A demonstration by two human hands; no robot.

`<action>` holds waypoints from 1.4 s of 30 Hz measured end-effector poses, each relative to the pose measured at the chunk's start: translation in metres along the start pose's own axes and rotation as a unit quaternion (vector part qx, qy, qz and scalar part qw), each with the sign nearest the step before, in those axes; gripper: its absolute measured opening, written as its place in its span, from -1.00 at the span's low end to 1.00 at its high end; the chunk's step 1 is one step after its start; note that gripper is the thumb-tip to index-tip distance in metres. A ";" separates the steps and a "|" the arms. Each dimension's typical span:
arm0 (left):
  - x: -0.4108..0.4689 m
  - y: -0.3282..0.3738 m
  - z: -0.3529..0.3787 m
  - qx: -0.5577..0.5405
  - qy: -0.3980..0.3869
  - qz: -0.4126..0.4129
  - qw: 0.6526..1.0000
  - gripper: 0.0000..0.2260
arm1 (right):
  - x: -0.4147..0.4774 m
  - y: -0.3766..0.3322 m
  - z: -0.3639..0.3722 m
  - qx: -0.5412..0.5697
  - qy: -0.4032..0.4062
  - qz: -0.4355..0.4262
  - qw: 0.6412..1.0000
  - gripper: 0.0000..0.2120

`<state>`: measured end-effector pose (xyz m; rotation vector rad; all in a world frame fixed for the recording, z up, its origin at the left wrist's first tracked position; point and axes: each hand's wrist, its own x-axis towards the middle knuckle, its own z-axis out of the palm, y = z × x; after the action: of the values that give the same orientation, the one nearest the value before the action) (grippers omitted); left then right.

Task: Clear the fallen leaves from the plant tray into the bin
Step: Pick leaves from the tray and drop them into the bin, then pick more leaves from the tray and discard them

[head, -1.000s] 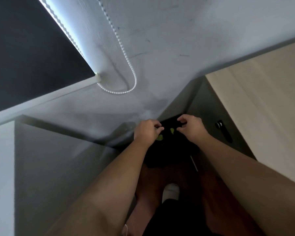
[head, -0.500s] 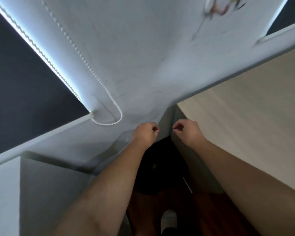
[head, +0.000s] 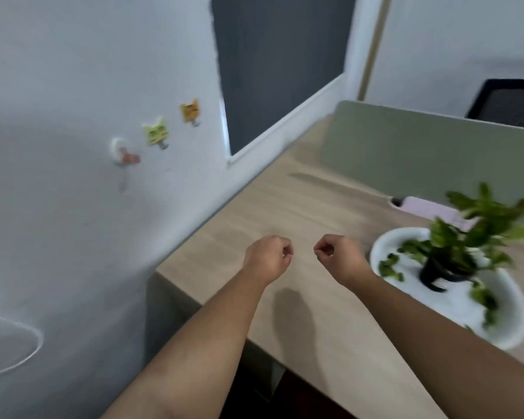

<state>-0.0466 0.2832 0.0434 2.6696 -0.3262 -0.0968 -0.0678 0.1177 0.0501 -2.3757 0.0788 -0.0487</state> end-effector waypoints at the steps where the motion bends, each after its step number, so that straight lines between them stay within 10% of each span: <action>1: 0.007 0.025 0.012 0.006 -0.014 0.026 1.000 -0.88 | -0.007 0.021 -0.019 -0.008 0.015 0.019 1.000 -0.93; 16: 0.034 0.160 0.150 0.156 -0.186 0.251 0.937 -0.74 | -0.100 0.198 -0.099 -0.084 -0.070 0.138 0.984 -0.82; 30: 0.022 0.194 0.169 0.094 -0.281 0.246 0.923 -0.72 | -0.108 0.238 -0.140 -0.179 -0.126 0.142 0.965 -0.80; 42: 0.053 0.156 0.135 0.178 -0.203 0.264 0.926 -0.80 | -0.096 0.204 -0.097 -0.195 -0.146 0.073 0.967 -0.75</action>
<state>-0.0450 0.0771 -0.0099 2.7822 -1.2923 -0.4628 -0.1783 -0.0895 -0.0228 -2.7332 0.1307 0.4231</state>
